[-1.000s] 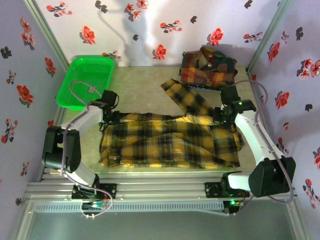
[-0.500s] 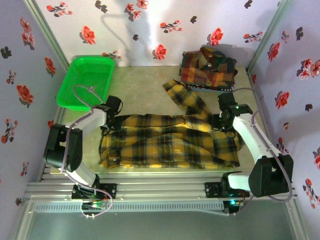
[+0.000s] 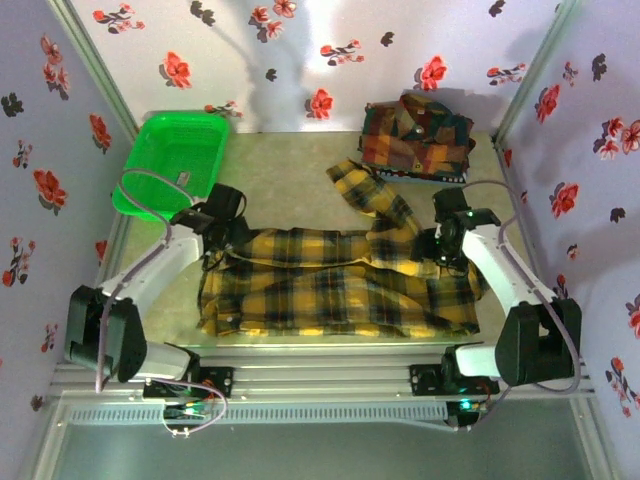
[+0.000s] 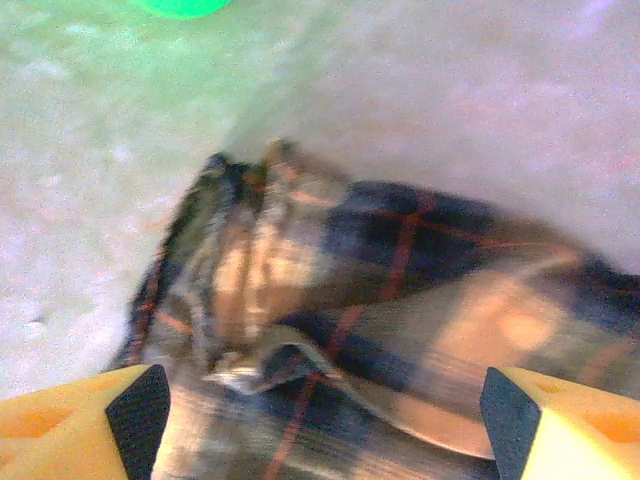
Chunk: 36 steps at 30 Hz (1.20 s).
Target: Fold and stack the long sleeve shirts
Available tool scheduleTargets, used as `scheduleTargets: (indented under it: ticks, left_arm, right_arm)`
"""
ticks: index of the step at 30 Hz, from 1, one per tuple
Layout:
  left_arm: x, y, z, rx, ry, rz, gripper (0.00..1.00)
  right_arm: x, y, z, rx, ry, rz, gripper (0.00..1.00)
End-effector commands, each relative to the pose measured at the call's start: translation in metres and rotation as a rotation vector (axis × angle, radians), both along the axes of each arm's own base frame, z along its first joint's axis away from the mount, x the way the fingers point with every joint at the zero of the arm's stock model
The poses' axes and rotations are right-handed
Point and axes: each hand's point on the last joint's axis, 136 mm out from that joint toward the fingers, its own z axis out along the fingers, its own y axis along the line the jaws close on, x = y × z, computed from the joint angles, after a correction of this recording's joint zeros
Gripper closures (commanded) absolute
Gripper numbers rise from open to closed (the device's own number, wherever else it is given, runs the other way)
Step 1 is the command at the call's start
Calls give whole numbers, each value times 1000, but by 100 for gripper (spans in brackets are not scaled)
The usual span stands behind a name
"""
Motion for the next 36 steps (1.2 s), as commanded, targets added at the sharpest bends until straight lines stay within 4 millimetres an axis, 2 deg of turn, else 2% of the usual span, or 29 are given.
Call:
scheduleTargets:
  ticks: [1, 3, 4, 7, 10, 14, 18, 23, 25, 27, 31, 36]
  left_arm:
    - [14, -40, 15, -169, -67, -29, 16]
    - [19, -63, 9, -244, -64, -66, 16]
    - [21, -70, 5, -258, -59, -69, 16]
    - [23, -84, -16, -298, -34, -39, 16]
    - [22, -92, -39, -310, -7, -1, 16]
    - [10, -83, -77, -276, 64, 95, 16]
    - [-9, -70, -118, -238, 148, 174, 16]
    - [-24, -67, -151, -226, 223, 197, 16]
    - [-21, -75, -149, -245, 204, 165, 16]
    - [-12, -87, -134, -262, 148, 103, 16]
    - [7, -111, -82, -292, -17, -24, 15]
    - [16, -113, -25, -307, -186, -63, 13]
  right_arm:
    - [28, 27, 34, 107, -119, 91, 17]
    - [43, 40, 51, 157, -155, 128, 13]
    - [50, 47, 59, 184, -170, 150, 6]
    - [70, 57, 78, 215, -203, 171, 3]
    - [89, 63, 87, 220, -226, 168, 1]
    - [107, 71, 76, 200, -205, 164, 1]
    - [131, 83, 71, 130, -205, 188, 1]
    - [160, 89, 38, -25, -147, 204, 1]
    - [174, 90, 26, -75, -157, 201, 1]
    - [188, 91, 20, -93, -190, 195, 1]
    - [208, 99, 6, -87, -189, 199, 1]
    - [213, 110, 10, -33, -203, 216, 1]
